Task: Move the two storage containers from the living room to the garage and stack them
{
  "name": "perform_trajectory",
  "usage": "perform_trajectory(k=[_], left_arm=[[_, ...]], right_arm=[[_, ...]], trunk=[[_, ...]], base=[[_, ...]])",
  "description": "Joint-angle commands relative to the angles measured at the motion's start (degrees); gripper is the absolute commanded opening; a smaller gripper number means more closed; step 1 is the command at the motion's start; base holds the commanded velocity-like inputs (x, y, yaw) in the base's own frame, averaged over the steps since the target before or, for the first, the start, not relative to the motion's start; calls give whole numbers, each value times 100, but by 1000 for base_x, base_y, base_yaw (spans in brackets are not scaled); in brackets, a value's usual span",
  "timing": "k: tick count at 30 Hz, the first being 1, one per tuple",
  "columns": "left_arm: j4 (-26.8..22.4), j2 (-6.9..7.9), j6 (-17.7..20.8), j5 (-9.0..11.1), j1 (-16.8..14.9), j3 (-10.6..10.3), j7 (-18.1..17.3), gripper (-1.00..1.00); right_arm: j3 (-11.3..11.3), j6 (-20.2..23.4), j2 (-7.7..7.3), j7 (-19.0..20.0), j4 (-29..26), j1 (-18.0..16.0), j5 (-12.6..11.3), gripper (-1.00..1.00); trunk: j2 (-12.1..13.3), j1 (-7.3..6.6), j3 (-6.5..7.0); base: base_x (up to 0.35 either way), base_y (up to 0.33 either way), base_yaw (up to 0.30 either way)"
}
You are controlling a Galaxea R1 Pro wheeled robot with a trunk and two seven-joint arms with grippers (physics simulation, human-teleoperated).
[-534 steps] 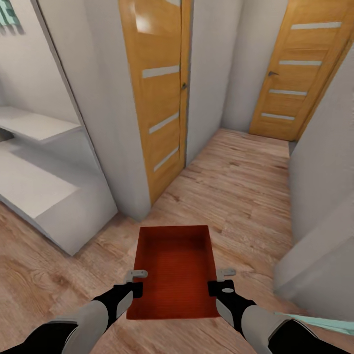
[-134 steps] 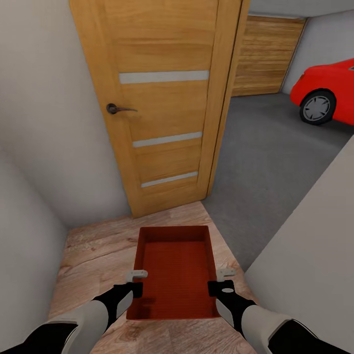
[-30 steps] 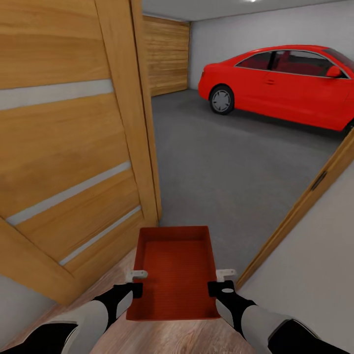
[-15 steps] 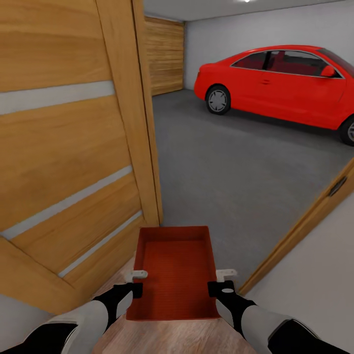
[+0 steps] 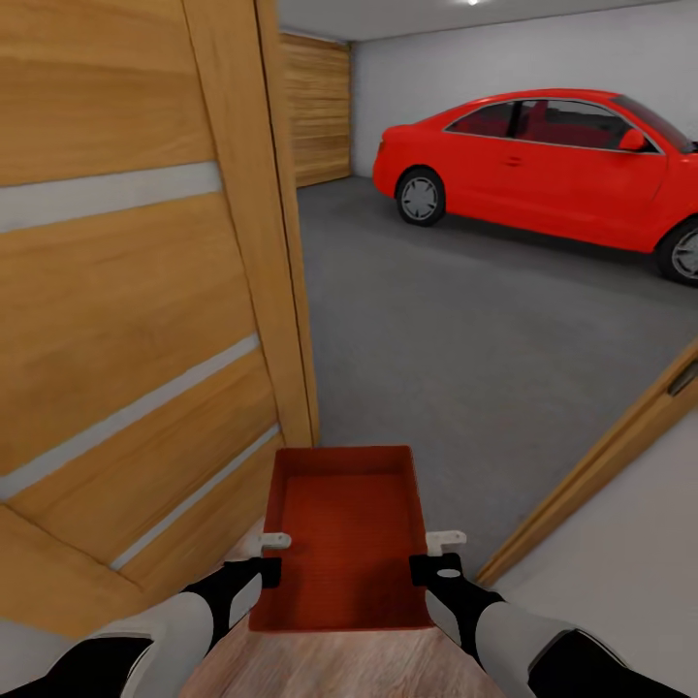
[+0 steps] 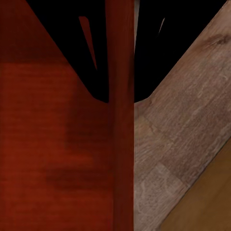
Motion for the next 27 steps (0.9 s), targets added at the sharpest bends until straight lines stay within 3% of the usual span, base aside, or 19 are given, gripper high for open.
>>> perform_trajectory(k=[1,21,27], left_arm=[[-31,107,-145,-62,0,-176,53,-100],[-31,108,-138,-62,0,-176,46,-100],[-31,106,-136,-62,0,-176,43,-100]], right_arm=[[1,-29,2,-17,84,-3,-132,-100],[1,-30,-2,-17,84,-3,-132,-100],[1,-27,0,-14,84,-3,-132,-100]], trunk=[[-2,0,-4],[-2,0,-4],[-2,0,-4]], base=[[1,1,-234],[0,1,-215],[133,238,-15]])
